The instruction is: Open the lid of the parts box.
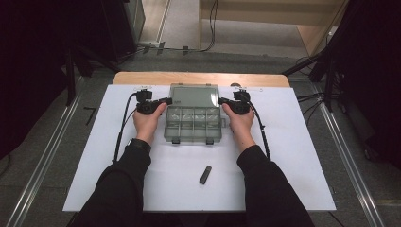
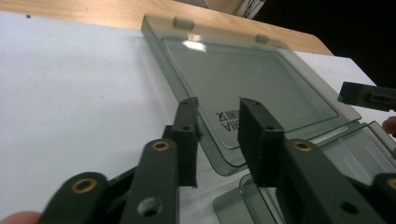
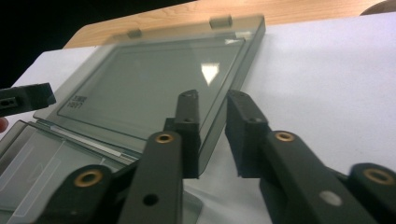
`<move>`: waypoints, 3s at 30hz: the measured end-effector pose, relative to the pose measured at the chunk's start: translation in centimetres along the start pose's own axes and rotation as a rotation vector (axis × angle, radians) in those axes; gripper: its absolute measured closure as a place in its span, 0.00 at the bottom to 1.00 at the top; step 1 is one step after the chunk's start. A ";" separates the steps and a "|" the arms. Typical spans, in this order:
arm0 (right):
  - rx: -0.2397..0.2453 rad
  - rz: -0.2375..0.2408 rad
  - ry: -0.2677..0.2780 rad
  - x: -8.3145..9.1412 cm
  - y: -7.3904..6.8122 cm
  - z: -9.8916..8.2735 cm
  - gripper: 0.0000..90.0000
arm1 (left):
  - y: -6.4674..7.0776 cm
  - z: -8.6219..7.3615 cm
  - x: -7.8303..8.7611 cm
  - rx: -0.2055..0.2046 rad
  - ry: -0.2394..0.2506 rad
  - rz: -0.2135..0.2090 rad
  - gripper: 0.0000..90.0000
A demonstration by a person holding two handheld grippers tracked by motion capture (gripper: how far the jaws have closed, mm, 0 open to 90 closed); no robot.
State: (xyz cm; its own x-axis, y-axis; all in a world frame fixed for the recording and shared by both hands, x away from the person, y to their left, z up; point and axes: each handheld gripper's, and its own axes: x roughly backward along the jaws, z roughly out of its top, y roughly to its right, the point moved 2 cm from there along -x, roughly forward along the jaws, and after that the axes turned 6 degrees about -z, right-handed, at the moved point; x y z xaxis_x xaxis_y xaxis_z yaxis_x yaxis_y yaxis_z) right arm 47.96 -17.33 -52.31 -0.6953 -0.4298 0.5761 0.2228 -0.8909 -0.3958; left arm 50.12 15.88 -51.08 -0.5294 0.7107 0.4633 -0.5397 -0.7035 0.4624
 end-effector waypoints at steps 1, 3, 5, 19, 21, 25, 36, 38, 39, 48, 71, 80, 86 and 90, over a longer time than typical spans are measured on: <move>0.011 0.000 0.000 0.1 0.0 0.0 0.75 | 0.1 0.0 0.1 -0.005 0.002 -0.006 0.71; 0.039 -0.004 0.006 0.4 -0.1 0.0 0.72 | 0.3 0.0 0.3 -0.011 0.015 -0.020 0.66; 0.080 -0.007 0.013 0.8 -0.2 -0.1 0.66 | 0.6 -0.1 0.6 -0.026 0.030 -0.023 0.60; 0.238 0.033 0.107 4.0 -2.1 -1.7 0.18 | 2.3 -1.4 3.5 -0.104 0.115 -0.087 0.12; 0.252 0.040 0.108 4.4 -2.2 -1.9 0.14 | 2.6 -1.6 3.8 -0.121 0.115 -0.097 0.03; 0.255 0.081 0.116 5.5 -2.5 -2.3 0.05 | 3.2 -1.9 4.7 -0.148 0.130 -0.123 0.00; 0.308 0.102 0.133 7.2 -3.2 -3.4 0.00 | 4.7 -2.7 6.7 -0.212 0.152 -0.133 0.00; 0.313 0.102 0.139 7.5 -3.2 -3.7 0.00 | 4.8 -3.0 7.0 -0.221 0.154 -0.121 0.00; 0.316 0.103 0.144 7.7 -3.3 -3.9 0.00 | 4.9 -3.2 7.2 -0.230 0.155 -0.113 0.00; 0.374 0.109 0.178 9.7 -4.1 -5.1 0.00 | 5.4 -5.1 8.7 -0.252 0.151 -0.106 0.00; 0.391 0.096 0.203 13.1 -3.6 -8.5 0.00 | 7.0 -9.0 14.3 -0.321 0.192 -0.084 0.00; 0.405 0.095 0.213 13.9 -3.5 -8.7 0.00 | 7.2 -10.6 16.3 -0.335 0.196 -0.071 0.00; 0.412 0.105 0.219 14.1 -3.7 -8.7 0.00 | 7.3 -11.1 17.6 -0.342 0.211 -0.064 0.00; 0.414 0.110 0.217 14.4 -3.9 -8.7 0.00 | 7.4 -11.5 18.5 -0.342 0.221 -0.057 0.00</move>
State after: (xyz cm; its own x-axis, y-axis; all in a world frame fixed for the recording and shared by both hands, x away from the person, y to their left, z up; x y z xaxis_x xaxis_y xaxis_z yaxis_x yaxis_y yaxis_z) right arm 31.17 -18.82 -48.68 -0.7693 -0.5233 0.3663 0.5256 -0.8445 -0.1027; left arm 28.84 23.86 -47.80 -0.6003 0.7585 0.2537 -0.7388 -0.6473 0.1873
